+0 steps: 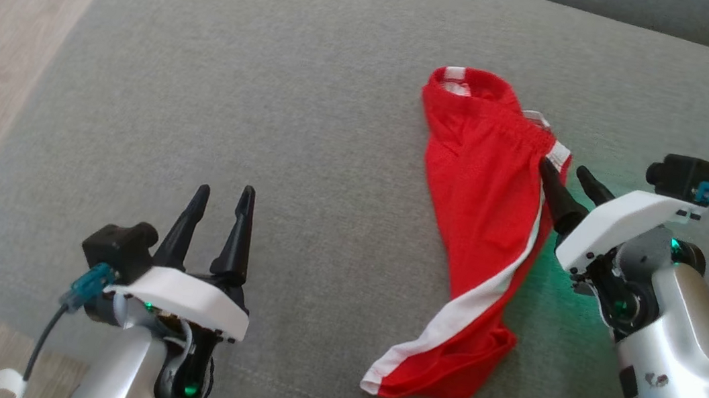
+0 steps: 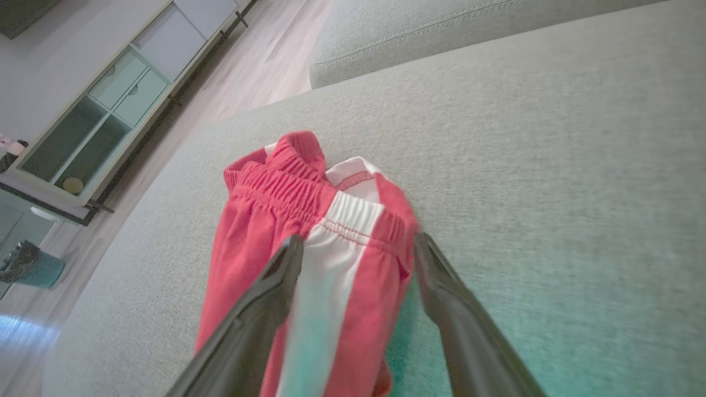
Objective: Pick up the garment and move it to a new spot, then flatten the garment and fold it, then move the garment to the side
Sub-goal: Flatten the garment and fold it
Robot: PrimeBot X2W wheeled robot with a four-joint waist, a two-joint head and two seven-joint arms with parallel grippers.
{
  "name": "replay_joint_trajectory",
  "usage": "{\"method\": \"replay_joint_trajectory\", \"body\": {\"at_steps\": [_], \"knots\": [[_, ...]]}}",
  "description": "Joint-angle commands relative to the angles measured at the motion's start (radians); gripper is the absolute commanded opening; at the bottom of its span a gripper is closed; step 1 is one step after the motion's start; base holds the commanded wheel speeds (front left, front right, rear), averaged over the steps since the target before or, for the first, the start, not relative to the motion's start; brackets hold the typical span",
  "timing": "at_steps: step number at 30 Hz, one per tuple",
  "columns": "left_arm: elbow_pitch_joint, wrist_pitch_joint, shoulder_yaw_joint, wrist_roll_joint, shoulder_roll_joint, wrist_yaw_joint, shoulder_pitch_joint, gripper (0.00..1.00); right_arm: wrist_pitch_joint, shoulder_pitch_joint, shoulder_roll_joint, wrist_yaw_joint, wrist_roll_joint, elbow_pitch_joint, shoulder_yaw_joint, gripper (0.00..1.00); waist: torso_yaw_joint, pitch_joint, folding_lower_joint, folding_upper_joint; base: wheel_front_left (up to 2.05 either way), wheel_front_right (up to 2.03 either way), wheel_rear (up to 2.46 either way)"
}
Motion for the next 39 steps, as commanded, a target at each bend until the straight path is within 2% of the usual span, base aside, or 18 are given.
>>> {"method": "replay_joint_trajectory", "body": {"at_steps": [1,6,7,8,14,18,23,28,33,39], "knots": [[-0.028,-0.012,0.023,-0.005,0.01,-0.004,-0.05,1.0,-0.007,-0.047,-0.004,0.003,0.019,-0.02,0.034,1.0,0.018,0.011,0.0,0.0,0.0,0.0,0.0],[-0.026,-0.012,0.018,-0.007,0.01,-0.003,-0.051,1.0,-0.027,-0.068,-0.023,0.003,0.047,0.011,0.087,1.0,0.03,0.016,0.0,0.0,0.0,0.0,0.0],[-0.025,-0.012,0.017,-0.007,0.01,-0.002,-0.051,1.0,-0.036,-0.071,-0.027,0.003,0.049,0.016,0.096,0.74,0.031,0.015,0.0,0.0,0.0,0.0,0.0],[-0.024,-0.012,0.016,-0.007,0.01,-0.001,-0.051,1.0,-0.05,-0.075,-0.031,0.003,0.051,0.02,0.104,0.0,0.031,0.014,0.0,0.0,0.0,0.0,0.0],[-0.019,-0.012,0.011,-0.009,0.01,0.005,-0.049,1.0,-0.149,-0.093,-0.05,0.003,0.052,0.007,0.158,0.0,0.024,-0.012,0.0,0.0,0.0,0.0,0.0],[-0.02,-0.012,0.012,-0.013,0.01,0.009,-0.045,1.0,-0.175,-0.101,-0.058,0.003,0.072,-0.018,0.196,0.0,0.019,-0.037,0.0,0.0,0.0,0.0,0.0],[-0.019,-0.012,0.007,-0.016,0.01,0.013,-0.038,1.0,-0.189,-0.106,-0.078,0.003,0.053,0.001,0.203,0.0,0.023,-0.06,0.0,0.0,0.0,0.0,0.0],[-0.024,-0.012,0.014,-0.012,0.01,0.02,-0.021,1.0,-0.252,-0.083,-0.084,0.003,0.043,-0.024,0.187,0.0,0.021,-0.097,0.0,0.0,0.0,0.0,0.0],[-0.038,-0.012,0.048,0.001,0.01,0.023,0.005,1.0,-0.33,-0.014,-0.078,0.003,-0.037,-0.088,0.153,0.0,-0.014,-0.139,0.0,0.0,0.0,0.0,0.0],[-0.055,-0.012,0.076,0.013,0.01,0.024,0.051,1.0,-0.38,0.149,-0.025,0.003,-0.193,-0.189,0.053,0.0,-0.078,-0.184,0.0,0.0,0.0,0.0,0.0]]}}
